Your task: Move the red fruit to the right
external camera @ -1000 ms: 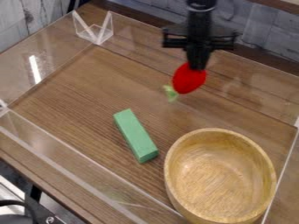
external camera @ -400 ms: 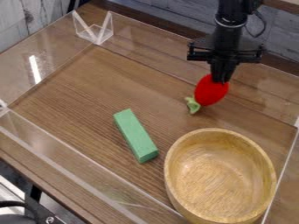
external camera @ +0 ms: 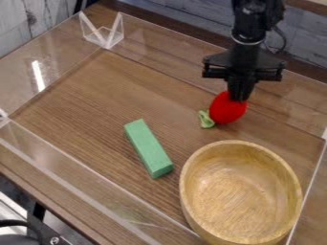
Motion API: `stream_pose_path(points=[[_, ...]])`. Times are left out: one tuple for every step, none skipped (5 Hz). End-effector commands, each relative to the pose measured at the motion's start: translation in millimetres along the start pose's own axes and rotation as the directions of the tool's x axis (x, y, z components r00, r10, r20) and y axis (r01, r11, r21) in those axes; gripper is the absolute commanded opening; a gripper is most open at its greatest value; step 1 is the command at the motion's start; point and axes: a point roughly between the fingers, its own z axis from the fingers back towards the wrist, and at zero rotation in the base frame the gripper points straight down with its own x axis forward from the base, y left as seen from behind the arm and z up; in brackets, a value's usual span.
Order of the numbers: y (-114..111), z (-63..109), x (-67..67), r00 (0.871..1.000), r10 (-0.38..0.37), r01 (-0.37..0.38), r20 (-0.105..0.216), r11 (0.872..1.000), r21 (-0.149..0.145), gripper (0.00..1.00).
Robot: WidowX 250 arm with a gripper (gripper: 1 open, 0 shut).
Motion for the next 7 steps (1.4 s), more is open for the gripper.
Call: stream_pose_path(points=[[-12,22.1,10.4,0.998,-0.045,0.047,0.049,0.998,-0.043,0.0],[-19,28.7,14.8,0.995,-0.08,0.083,0.056,0.995,-0.057,0.0],[-17,23.5,11.8,0.995,-0.083,0.087,0.057,0.994,-0.061,0.0],[-15,16.6,8.9,0.995,-0.088,0.091,0.056,0.994,-0.061,0.0],[-21,13.1,6.4,0.993,-0.103,0.106,0.057,0.992,-0.066,0.0],[-26,10.0,3.2,0.991,-0.117,0.121,0.057,0.99,-0.07,0.0],[-25,3.9,1.6,0.987,-0.151,0.155,0.052,0.985,-0.076,0.0]])
